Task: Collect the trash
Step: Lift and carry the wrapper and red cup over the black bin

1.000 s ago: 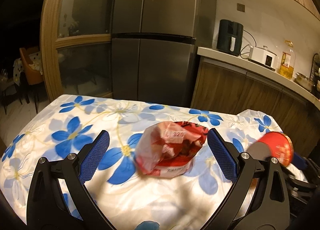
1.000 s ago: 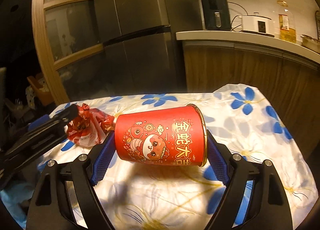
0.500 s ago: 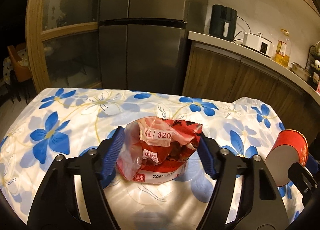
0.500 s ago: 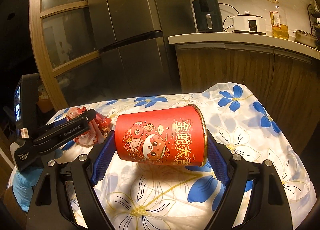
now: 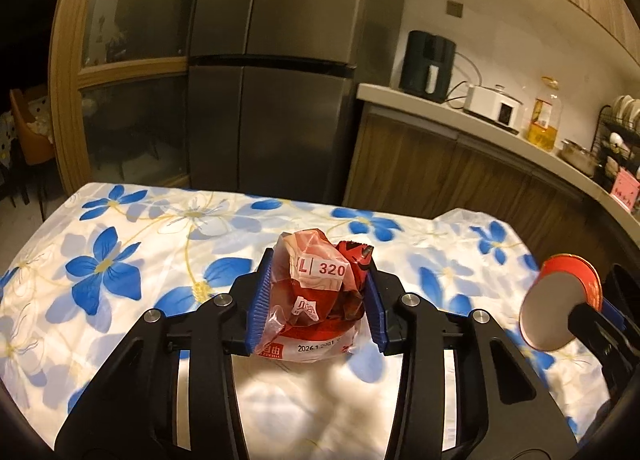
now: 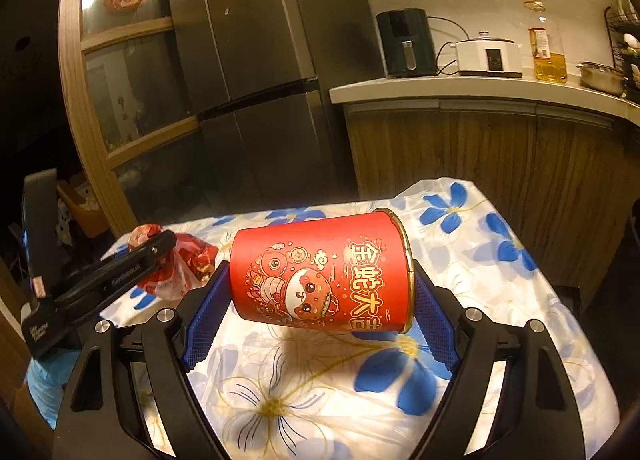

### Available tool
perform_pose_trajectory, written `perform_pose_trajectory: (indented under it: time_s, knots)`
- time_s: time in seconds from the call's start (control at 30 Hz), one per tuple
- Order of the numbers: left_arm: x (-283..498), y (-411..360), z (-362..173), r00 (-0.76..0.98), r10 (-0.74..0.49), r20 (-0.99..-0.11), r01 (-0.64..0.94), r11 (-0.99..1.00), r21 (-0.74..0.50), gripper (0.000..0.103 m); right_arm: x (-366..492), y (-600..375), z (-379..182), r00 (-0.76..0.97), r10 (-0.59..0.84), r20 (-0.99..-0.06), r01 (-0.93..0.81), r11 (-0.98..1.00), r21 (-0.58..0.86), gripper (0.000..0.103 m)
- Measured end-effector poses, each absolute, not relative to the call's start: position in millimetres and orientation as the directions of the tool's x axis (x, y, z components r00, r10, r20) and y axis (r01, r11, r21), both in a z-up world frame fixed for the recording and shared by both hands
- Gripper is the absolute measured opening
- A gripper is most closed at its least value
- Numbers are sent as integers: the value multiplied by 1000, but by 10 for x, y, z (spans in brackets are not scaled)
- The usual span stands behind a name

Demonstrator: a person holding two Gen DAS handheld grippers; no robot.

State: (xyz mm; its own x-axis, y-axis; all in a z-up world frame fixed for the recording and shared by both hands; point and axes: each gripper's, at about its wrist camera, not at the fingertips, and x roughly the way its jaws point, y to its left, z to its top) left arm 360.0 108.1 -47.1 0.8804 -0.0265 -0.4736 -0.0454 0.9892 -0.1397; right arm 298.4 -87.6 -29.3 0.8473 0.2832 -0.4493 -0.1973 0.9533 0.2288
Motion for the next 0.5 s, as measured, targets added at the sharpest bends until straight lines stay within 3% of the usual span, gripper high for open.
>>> perform_pose_trajectory:
  time_s: [0.5]
  knots:
    - [3045,-505,42,881,-265,-392,229,964,-136,40,2194,-2141,203,923,105,-369,-27,977,210,82]
